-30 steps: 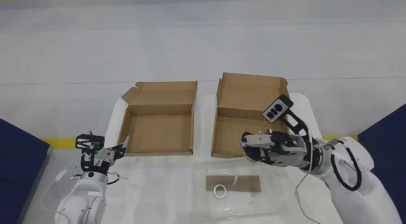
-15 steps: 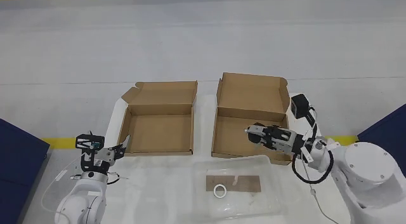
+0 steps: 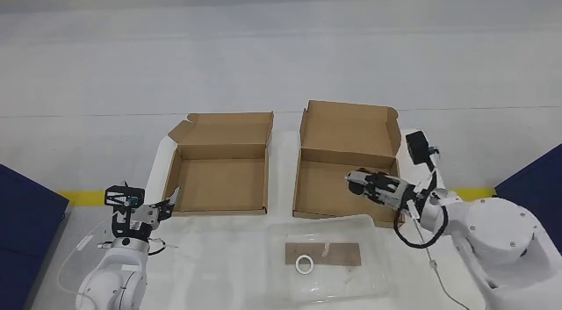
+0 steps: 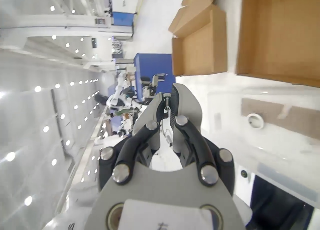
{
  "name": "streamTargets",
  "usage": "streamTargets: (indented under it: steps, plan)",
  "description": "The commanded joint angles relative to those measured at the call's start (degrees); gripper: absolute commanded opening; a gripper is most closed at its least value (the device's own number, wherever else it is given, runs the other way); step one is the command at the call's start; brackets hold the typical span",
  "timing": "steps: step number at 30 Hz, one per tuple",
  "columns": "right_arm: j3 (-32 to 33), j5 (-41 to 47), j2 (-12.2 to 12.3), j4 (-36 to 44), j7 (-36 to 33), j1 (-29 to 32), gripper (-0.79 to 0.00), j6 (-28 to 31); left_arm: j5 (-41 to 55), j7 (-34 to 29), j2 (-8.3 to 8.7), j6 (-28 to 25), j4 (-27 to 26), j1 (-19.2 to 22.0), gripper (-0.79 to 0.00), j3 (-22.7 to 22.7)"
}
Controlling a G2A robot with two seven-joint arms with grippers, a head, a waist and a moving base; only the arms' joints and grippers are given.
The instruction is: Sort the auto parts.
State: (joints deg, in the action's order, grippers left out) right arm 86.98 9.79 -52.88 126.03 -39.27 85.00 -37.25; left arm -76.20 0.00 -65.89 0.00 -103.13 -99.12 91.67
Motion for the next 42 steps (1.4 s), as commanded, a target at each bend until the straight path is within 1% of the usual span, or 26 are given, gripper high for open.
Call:
streamTargets:
  steps: [1,4,7,10,21,22,25,29,33,35,37,42]
  plan:
    - [-1.7,-3.5,0.1,-0.7,0.3,-1.5,-0.785,-2.6,0.0,0.0,0.0,0.0,0.0,0.0,0.0,0.0]
    - [-4.8,-8.7,0.4,-2.3,0.1,-4.4,-0.785,-5.6,0.0,0.0,0.0,0.0,0.0,0.0,0.0,0.0]
    - [-8.0,-14.6,0.8,-4.5,-2.6,-7.7,-0.785,-7.4,0.0,0.0,0.0,0.0,0.0,0.0,0.0,0.0]
    - [-10.5,-19.4,1.2,-6.5,-6.0,-10.7,-0.785,-6.3,0.0,0.0,0.0,0.0,0.0,0.0,0.0,0.0]
    - [-10.6,-19.5,1.2,-6.6,-5.7,-10.6,-0.785,-6.2,0.0,0.0,0.0,0.0,0.0,0.0,0.0,0.0]
    - [-10.6,-20.3,1.2,-7.2,-4.8,-10.4,-0.785,-6.2,0.0,0.0,0.0,0.0,0.0,0.0,0.0,0.0]
    - [-12.0,-23.1,1.3,-9.9,-6.0,-12.4,-0.785,-7.9,0.0,0.0,0.0,0.0,0.0,0.0,0.0,0.0]
    - [-16.8,-28.0,1.1,-14.9,-9.3,-18.0,-0.785,-10.9,0.0,0.0,0.0,0.0,0.0,0.0,0.0,0.0]
    - [-23.5,-34.3,0.7,-20.1,-13.4,-24.7,-0.785,-12.9,0.0,0.0,0.0,0.0,0.0,0.0,0.0,0.0]
    - [-27.1,-36.9,0.2,-23.0,-15.0,-28.0,-0.785,-12.8,0.0,0.0,0.0,0.0,0.0,0.0,0.0,0.0]
    - [-31.1,-40.1,-0.3,-27.1,-15.1,-31.0,-0.785,-12.7,0.0,0.0,0.0,0.0,0.0,0.0,0.0,0.0]
    - [-39.6,-41.9,-2.3,-35.6,-16.3,-37.5,-0.785,-11.5,0.0,0.0,0.0,0.0,0.0,0.0,0.0,0.0]
